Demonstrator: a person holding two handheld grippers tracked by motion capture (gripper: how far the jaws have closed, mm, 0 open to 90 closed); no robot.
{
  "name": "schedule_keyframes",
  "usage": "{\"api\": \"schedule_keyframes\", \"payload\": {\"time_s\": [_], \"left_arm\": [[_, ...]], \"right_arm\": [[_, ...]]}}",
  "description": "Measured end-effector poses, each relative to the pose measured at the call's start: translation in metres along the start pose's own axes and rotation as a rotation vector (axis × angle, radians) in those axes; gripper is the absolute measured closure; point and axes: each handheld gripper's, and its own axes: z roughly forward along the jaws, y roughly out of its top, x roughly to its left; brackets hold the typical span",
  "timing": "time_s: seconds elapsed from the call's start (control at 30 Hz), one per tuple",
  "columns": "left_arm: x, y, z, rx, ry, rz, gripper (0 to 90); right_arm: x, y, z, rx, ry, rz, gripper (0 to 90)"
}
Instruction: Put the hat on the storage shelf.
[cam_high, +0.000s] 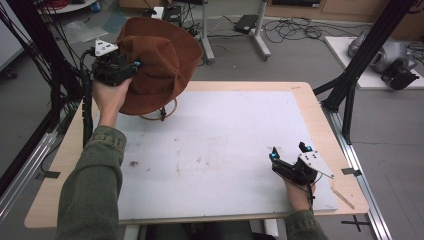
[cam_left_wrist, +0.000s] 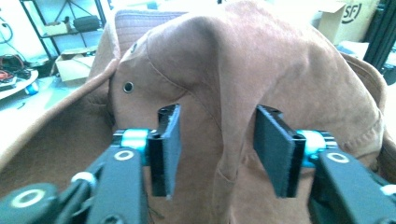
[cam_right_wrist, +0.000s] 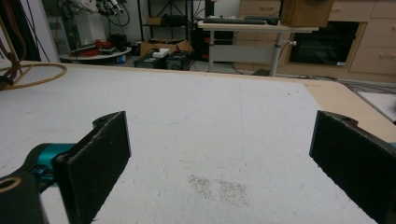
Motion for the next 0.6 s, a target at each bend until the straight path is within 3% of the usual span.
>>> {"api": "schedule_keyframes", "payload": {"time_s": [0.6], "left_arm": [[0.003,0.005,-0.014,-0.041,0.022,-0.004,30.3]], "right_arm": [[0.000,0.000,0.000,-0.002,0.001,-0.010,4.3]]}}
